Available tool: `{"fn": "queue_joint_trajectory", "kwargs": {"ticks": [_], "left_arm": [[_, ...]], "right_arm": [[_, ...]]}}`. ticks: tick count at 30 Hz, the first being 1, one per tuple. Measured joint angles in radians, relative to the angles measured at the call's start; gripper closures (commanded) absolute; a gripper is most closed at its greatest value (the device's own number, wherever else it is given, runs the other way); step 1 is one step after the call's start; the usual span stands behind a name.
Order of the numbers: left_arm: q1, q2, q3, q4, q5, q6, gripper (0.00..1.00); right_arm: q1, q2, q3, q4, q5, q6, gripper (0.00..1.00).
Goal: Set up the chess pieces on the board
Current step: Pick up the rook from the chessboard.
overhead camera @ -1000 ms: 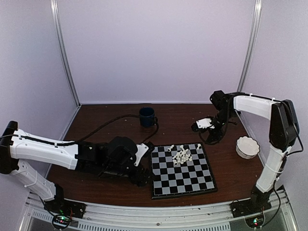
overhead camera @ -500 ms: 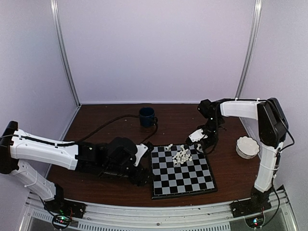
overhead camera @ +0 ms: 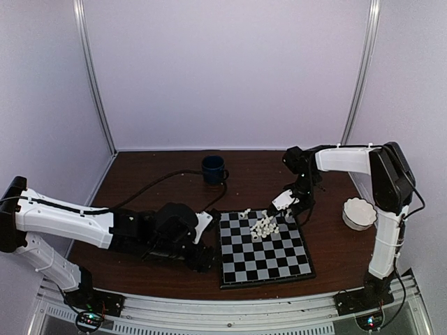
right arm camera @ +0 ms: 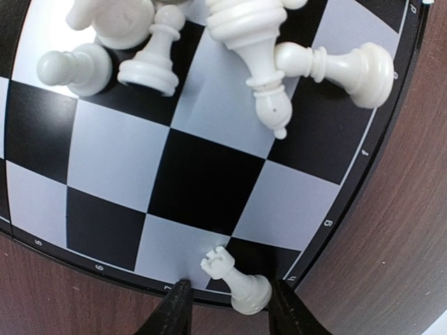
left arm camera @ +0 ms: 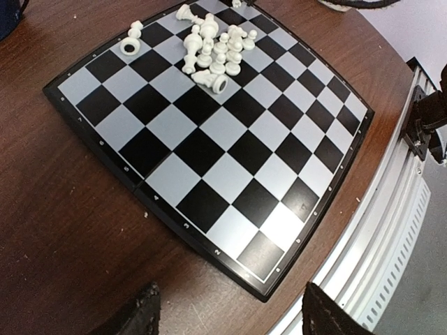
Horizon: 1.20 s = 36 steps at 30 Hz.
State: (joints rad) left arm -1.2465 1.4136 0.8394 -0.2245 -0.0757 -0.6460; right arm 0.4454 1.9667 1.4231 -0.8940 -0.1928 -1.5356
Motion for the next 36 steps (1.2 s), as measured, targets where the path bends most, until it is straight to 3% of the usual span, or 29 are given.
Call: {"fn": "queue_joint_trajectory", "kwargs": {"ticks": [24,29,36], "left_arm": [[-0.014,0.013,0.003,0.038,-0.038,-0.008,0.34],[-0.014,0.03,0.058,0.013,-0.139,-0.014,0.31],[-0.014,0.13,0.267,-0.026,-0.197,-0.062,0.35]], "right_arm": [[0.008,-0.019,-0.022,-0.034,0.003,0.115,0.92],[-0.005,-0.091,-0.023,-0.069,-0.121,0.269,0.92],[-0.006,-0.323,-0.075,-0.082,-0.386,0.562,0.92]]}}
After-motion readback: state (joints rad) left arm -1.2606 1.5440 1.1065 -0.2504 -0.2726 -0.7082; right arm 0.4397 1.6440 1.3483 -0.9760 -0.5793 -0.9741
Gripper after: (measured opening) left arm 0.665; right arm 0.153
